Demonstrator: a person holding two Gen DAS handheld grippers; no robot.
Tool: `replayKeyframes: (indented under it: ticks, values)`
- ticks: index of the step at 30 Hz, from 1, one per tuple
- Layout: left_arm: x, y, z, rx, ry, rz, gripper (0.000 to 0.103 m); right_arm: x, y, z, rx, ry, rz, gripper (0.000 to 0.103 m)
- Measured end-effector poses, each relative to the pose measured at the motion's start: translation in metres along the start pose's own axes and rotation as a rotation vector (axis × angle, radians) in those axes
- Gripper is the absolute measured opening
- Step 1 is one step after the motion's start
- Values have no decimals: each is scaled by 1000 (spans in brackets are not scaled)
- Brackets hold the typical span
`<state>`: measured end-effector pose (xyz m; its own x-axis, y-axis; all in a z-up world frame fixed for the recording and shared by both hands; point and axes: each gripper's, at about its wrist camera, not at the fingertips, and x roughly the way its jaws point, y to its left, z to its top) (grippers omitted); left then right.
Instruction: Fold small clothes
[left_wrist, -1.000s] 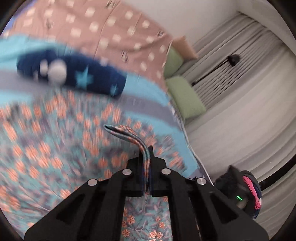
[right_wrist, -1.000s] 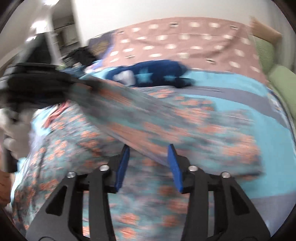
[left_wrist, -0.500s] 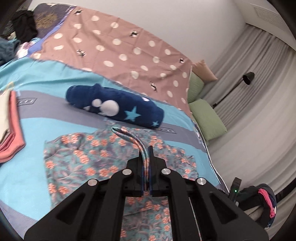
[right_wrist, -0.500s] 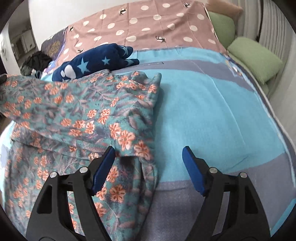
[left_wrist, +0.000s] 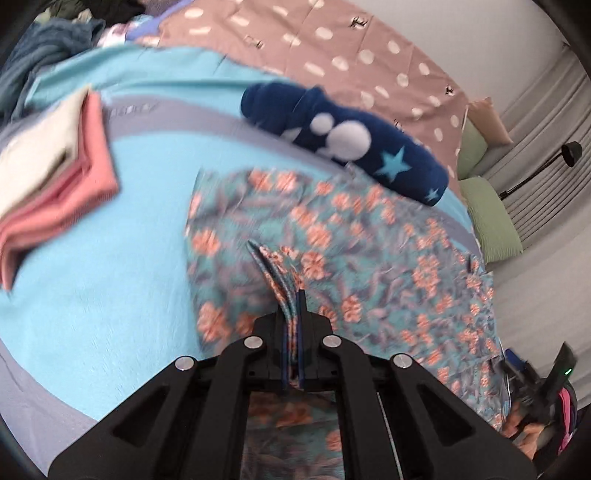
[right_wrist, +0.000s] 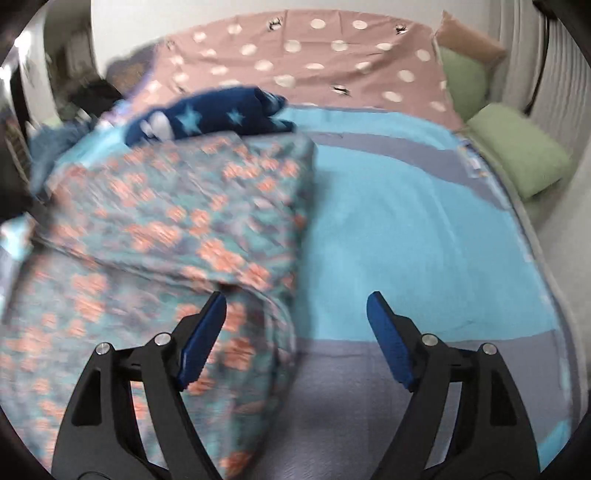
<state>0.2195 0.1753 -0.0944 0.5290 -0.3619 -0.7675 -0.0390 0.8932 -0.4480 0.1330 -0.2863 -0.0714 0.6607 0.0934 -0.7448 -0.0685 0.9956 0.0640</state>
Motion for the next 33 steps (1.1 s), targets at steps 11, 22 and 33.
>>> replayKeyframes:
  ticks: [11, 22, 33]
  values:
    - [-19, -6, -7, 37, -81, 87, 4, 54, -44, 103, 267, 26, 145, 79]
    - [-10, -9, -9, 99, -47, 147, 6, 134, -44, 127, 357, 223, 166, 3]
    - [-6, -12, -14, 137, -61, 167, 9, 117, -55, 116, 320, 122, 22, 9]
